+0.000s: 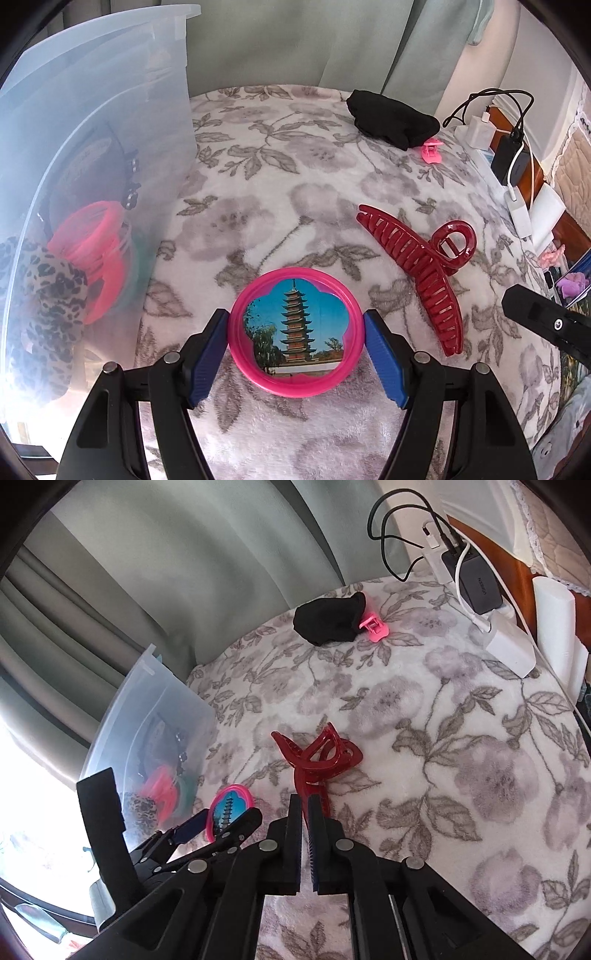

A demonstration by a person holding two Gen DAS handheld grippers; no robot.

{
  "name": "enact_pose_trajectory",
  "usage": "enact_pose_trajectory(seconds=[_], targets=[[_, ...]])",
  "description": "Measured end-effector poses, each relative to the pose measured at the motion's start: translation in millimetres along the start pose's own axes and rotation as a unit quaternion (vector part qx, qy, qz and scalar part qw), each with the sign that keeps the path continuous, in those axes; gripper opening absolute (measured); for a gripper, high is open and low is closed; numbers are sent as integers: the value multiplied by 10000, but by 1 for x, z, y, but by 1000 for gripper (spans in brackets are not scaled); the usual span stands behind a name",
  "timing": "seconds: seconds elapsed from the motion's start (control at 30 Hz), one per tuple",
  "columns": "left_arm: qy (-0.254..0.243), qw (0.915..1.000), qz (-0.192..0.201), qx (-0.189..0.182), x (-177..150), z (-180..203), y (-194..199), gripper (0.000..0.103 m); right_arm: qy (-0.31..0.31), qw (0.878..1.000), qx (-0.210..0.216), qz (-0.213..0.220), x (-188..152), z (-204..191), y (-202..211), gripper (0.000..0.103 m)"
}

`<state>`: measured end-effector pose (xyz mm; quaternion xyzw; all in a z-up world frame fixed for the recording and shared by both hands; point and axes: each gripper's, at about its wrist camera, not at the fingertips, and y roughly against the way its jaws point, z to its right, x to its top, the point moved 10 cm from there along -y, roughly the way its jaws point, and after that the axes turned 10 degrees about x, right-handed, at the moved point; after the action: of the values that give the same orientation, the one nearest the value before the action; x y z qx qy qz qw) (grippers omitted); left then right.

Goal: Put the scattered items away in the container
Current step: 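Lift and carry the mirror with the left gripper while the right gripper carries the claw clip over the box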

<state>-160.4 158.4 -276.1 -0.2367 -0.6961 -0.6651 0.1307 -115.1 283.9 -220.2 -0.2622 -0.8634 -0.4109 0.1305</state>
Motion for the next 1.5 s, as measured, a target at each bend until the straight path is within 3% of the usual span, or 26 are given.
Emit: enact_pose_trajectory(seconds=[0.2, 0.23, 0.3, 0.37, 0.73, 1.0, 1.1, 1.2, 1.5], targets=[[-129, 9999, 87, -24, 4, 4, 2, 74, -29, 9995, -248, -184, -2, 14, -15, 9], [-149, 9998, 97, -18, 4, 4, 1, 74, -40, 9994, -282, -206, -3, 16, -18, 14], [-145, 9999, 80, -14, 5, 4, -2, 74, -50, 9993, -304, -214, -3, 19, -21, 40], [-121, 9999, 53, -21, 5, 3, -4, 74, -46, 9993, -315, -213, -2, 20, -23, 44], [-44, 9999, -75, -52, 2, -2, -20, 74, 216, 9977, -431, -470, 5, 14, -58, 45], [-12, 9998, -58, -172, 10, -7, -26, 74, 135, 9973, -611, -388, 14, 22, -72, 45], [52, 9999, -75, -144, 9, -4, -22, 74, 68, 9975, -618, -349, 15, 25, -70, 31], [105, 9998, -86, -119, 9, -2, -19, 74, -31, 9979, -541, -341, 14, 26, -68, 26], [57, 9996, 189, -205, 22, 2, 2, 74, -88, 9992, -380, -13, 18, 14, -35, 26]])
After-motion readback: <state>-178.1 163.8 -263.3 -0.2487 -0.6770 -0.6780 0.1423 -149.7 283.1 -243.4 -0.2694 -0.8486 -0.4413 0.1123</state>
